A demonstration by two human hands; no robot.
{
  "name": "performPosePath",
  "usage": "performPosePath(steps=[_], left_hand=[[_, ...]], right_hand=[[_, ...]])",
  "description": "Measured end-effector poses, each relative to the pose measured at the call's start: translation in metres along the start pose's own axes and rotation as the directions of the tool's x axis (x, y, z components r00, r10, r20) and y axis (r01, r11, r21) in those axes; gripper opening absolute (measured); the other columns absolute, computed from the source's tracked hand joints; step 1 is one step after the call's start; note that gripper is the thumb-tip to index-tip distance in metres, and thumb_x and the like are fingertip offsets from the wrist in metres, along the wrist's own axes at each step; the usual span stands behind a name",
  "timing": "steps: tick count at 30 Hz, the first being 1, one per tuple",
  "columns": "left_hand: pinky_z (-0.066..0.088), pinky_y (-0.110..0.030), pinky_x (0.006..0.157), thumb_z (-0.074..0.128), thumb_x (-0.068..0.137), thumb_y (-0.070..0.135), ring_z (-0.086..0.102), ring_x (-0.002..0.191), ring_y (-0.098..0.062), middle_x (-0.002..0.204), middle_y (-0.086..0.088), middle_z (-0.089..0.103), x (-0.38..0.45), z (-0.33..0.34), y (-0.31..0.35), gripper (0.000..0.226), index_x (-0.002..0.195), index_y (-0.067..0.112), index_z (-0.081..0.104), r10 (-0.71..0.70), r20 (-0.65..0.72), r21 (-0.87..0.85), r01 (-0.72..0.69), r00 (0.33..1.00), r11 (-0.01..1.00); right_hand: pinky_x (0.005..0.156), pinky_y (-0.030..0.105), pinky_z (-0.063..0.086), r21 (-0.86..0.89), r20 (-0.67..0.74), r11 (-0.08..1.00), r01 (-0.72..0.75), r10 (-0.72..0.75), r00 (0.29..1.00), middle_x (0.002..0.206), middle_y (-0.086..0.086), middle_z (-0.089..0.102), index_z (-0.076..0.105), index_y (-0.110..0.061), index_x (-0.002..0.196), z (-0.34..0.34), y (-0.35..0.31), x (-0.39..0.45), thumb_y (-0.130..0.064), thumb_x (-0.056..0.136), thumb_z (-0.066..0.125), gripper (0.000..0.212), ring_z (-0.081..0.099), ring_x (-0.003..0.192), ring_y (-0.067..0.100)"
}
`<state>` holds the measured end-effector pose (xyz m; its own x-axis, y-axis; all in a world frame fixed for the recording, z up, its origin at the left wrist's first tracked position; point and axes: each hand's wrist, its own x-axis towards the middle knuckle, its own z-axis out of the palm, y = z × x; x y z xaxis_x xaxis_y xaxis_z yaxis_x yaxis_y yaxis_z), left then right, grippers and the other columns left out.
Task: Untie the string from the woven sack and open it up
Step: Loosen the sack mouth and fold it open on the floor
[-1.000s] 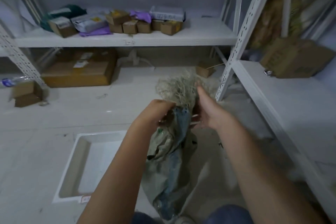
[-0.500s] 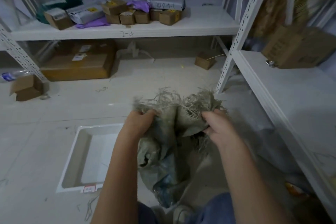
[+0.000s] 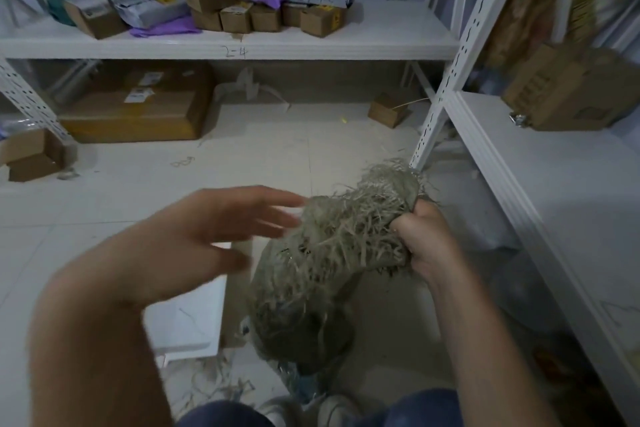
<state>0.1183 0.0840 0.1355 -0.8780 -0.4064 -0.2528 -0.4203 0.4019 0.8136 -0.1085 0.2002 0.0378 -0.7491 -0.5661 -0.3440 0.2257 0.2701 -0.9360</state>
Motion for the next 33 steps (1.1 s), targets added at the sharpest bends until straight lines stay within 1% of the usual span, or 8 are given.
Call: performPosePath(steps=[4, 7, 11, 18, 22, 25, 28, 33], left_hand=[[0.045, -0.032, 0.092, 0.056, 0.087, 0.003, 0.057, 0.1, -0.019, 0.118, -0.001, 0.061, 0.02, 0.011, -0.004, 0.039, 0.121, 0.023, 0.057, -0.238, -0.603, 0.009, 0.305, 0.761, 0.952], [0.042, -0.039, 0.102, 0.064, 0.082, 0.042, 0.048, 0.125, -0.027, 0.142, -0.01, 0.043, 0.056, 0.047, 0.018, 0.074, 0.143, 0.017, 0.03, -0.219, -0.504, -0.041, 0.23, 0.835, 0.972], [0.034, -0.05, 0.111, 0.076, 0.069, 0.046, 0.033, 0.136, -0.036, 0.147, -0.018, 0.029, 0.103, 0.08, -0.007, 0.105, 0.145, 0.006, 0.016, -0.353, -0.244, 0.208, 0.404, 0.903, 0.891], [0.052, -0.039, 0.094, 0.081, 0.066, 0.038, 0.064, 0.106, -0.027, 0.118, -0.011, 0.066, 0.115, 0.077, -0.048, 0.064, 0.118, 0.008, 0.059, -0.467, 0.018, 0.08, 0.465, 0.884, 0.882], [0.045, -0.031, 0.1, 0.065, 0.078, 0.052, 0.051, 0.119, -0.024, 0.144, -0.007, 0.046, 0.105, 0.083, -0.042, 0.079, 0.142, 0.014, 0.039, -0.46, 0.186, 0.004, 0.468, 0.868, 0.884], [0.044, -0.017, 0.093, 0.046, 0.097, 0.022, 0.042, 0.131, -0.023, 0.154, -0.014, 0.028, 0.102, 0.083, -0.04, 0.062, 0.149, 0.003, 0.017, -0.446, 0.156, -0.138, 0.466, 0.882, 0.874], [0.034, -0.031, 0.111, 0.054, 0.089, -0.003, 0.024, 0.144, -0.024, 0.159, -0.01, 0.013, 0.106, 0.076, -0.038, 0.088, 0.151, 0.012, -0.006, -0.295, 0.162, -0.261, 0.329, 0.942, 0.907], [0.045, -0.04, 0.101, 0.069, 0.076, 0.005, 0.048, 0.124, -0.027, 0.134, -0.011, 0.049, 0.119, 0.078, -0.045, 0.069, 0.14, 0.008, 0.042, -0.132, -0.179, -0.111, 0.113, 0.975, 0.987]], right_hand=[[0.078, 0.044, 0.056, -0.057, -0.011, 0.998, 0.012, -0.012, 1.0, 0.089, 0.014, 0.069, 0.067, -0.008, 0.097, 0.0, 0.0, 0.003, 0.015, 0.072, 0.042, 0.042, 0.066, 0.087, 0.033], [0.072, 0.035, 0.052, 0.007, 0.051, 1.0, 0.025, -0.026, 0.998, 0.084, 0.013, 0.066, 0.064, -0.009, 0.081, 0.006, -0.007, 0.002, 0.02, 0.068, 0.041, 0.039, 0.064, 0.084, 0.032], [0.053, 0.024, 0.054, 0.171, 0.103, 0.985, -0.033, 0.016, 0.995, 0.079, 0.015, 0.064, 0.06, -0.005, 0.087, 0.009, -0.016, -0.002, 0.023, 0.066, 0.037, 0.043, 0.063, 0.075, 0.032], [0.037, 0.022, 0.052, 0.359, 0.122, 0.882, -0.304, 0.279, 0.953, 0.042, 0.006, 0.063, 0.055, -0.003, 0.072, 0.002, -0.015, -0.003, 0.0, 0.077, 0.034, 0.021, 0.062, 0.036, 0.018], [0.049, 0.025, 0.05, 0.449, 0.102, 0.831, -0.328, 0.317, 0.943, 0.043, 0.006, 0.066, 0.058, -0.007, 0.074, 0.001, -0.013, 0.003, -0.014, 0.09, 0.035, 0.029, 0.065, 0.045, 0.02], [0.051, 0.024, 0.052, 0.452, 0.142, 0.818, -0.354, 0.326, 0.935, 0.048, 0.008, 0.069, 0.061, -0.008, 0.075, -0.002, -0.012, 0.004, -0.019, 0.092, 0.037, 0.031, 0.066, 0.042, 0.019], [0.058, 0.026, 0.051, 0.429, 0.164, 0.831, -0.354, 0.314, 0.935, 0.05, 0.007, 0.069, 0.062, -0.007, 0.075, -0.004, -0.01, 0.001, -0.02, 0.09, 0.043, 0.027, 0.067, 0.043, 0.018], [0.067, 0.029, 0.05, 0.445, 0.16, 0.82, -0.359, 0.322, 0.933, 0.057, 0.007, 0.072, 0.064, -0.009, 0.082, -0.005, -0.001, 0.002, -0.029, 0.084, 0.054, 0.022, 0.069, 0.05, 0.02]])
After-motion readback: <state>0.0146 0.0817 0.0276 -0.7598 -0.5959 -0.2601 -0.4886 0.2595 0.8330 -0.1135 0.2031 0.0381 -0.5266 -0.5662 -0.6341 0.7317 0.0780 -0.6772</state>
